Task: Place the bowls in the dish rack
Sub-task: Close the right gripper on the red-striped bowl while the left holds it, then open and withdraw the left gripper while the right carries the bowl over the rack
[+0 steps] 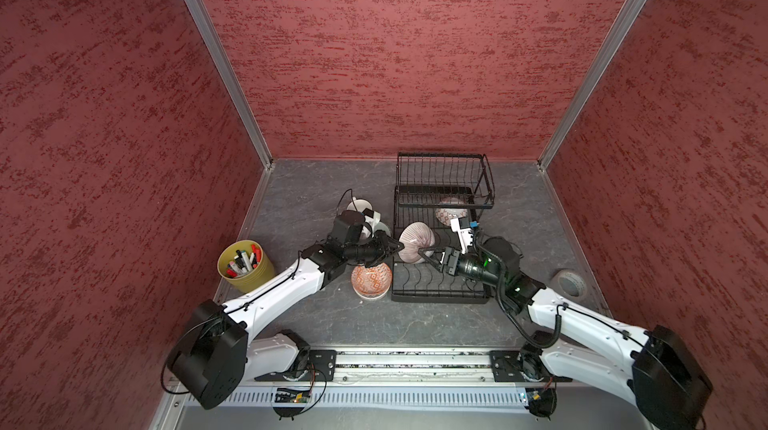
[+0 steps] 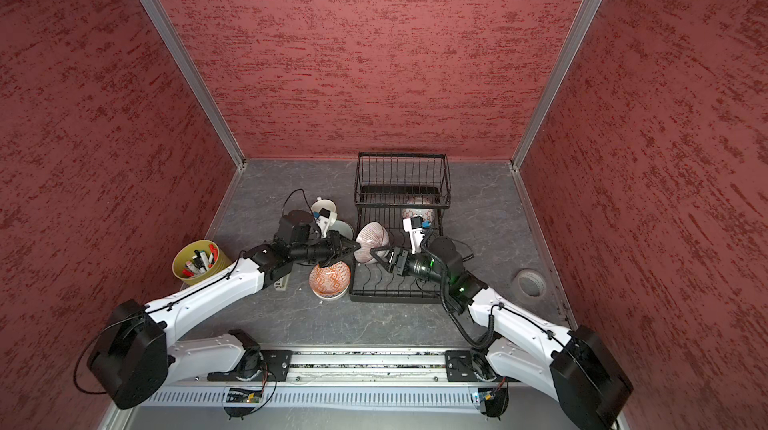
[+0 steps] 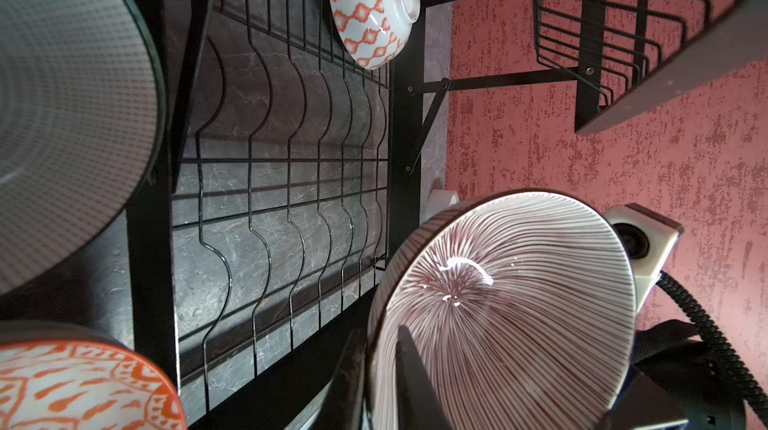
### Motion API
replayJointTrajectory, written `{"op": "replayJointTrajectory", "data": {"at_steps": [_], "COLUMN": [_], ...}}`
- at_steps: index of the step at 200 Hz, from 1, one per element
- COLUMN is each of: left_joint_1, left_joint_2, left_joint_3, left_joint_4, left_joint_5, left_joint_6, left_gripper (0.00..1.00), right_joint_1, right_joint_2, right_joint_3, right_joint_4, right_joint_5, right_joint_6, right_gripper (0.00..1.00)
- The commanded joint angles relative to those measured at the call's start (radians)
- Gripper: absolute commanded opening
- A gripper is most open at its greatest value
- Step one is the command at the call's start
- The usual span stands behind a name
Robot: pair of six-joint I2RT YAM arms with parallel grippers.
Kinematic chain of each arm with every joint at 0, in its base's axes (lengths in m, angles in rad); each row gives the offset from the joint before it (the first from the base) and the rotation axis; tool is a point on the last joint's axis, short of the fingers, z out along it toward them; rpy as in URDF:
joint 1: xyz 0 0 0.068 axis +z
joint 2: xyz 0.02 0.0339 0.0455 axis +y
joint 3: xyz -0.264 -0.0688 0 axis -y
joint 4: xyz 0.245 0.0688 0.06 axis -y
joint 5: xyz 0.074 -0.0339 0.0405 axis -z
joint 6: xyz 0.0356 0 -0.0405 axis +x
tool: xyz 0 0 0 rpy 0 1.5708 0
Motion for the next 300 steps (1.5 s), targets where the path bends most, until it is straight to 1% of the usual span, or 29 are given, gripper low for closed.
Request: {"op": "replayJointTrajectory", "data": {"at_steps": [1, 13, 31, 46, 69, 87, 118, 147, 176, 197, 213, 253, 300], "left_joint_1": [-0.003, -0.003, -0.003, -0.003, -0.001, 0.003, 0.012, 0.013, 0.015, 0.021, 0.029, 0.061, 0.116], "left_joint_2": [0.005, 0.010, 0.017, 0.017, 0.011, 0.009, -0.001, -0.026, -0.072, -0.118, -0.155, -0.239, -0.304], "left_joint_3": [-0.002, -0.004, -0.003, -0.001, -0.002, -0.002, 0.008, 0.029, 0.052, 0.059, 0.058, 0.059, 0.046], "left_joint_4": [0.042, 0.043, 0.037, 0.027, 0.019, 0.019, -0.002, -0.069, -0.164, -0.209, -0.240, -0.330, -0.385], "left_joint_5": [0.016, 0.014, 0.015, 0.011, 0.004, 0.005, 0.000, -0.031, -0.086, -0.124, -0.153, -0.214, -0.222], "left_joint_6": [0.008, 0.007, 0.010, 0.015, 0.022, 0.024, 0.040, 0.074, 0.123, 0.152, 0.172, 0.209, 0.224], "left_gripper": [0.22, 0.25, 0.32, 0.38, 0.50, 0.55, 0.63, 0.70, 0.88, 0.97, 1.00, 1.00, 1.00], "right_joint_1": [-0.003, -0.003, -0.003, -0.003, -0.003, -0.003, -0.003, -0.002, 0.005, 0.016, 0.025, 0.059, 0.116], "right_joint_2": [-0.023, -0.024, -0.024, -0.028, -0.038, -0.043, -0.046, -0.034, -0.002, 0.017, 0.031, 0.080, 0.143], "right_joint_3": [-0.004, -0.001, 0.010, 0.031, 0.065, 0.093, 0.138, 0.188, 0.241, 0.273, 0.296, 0.361, 0.448], "right_joint_4": [-0.012, -0.027, -0.063, -0.128, -0.237, -0.321, -0.409, -0.487, -0.565, -0.604, -0.637, -0.738, -0.835], "right_joint_5": [0.041, 0.050, 0.065, 0.086, 0.130, 0.168, 0.198, 0.226, 0.255, 0.279, 0.304, 0.391, 0.518], "right_joint_6": [-0.028, -0.036, -0.060, -0.096, -0.163, -0.213, -0.279, -0.337, -0.387, -0.414, -0.435, -0.485, -0.541], "right_gripper": [0.67, 0.67, 0.66, 0.66, 0.66, 0.66, 0.65, 0.64, 0.63, 0.63, 0.63, 0.63, 0.63]}}
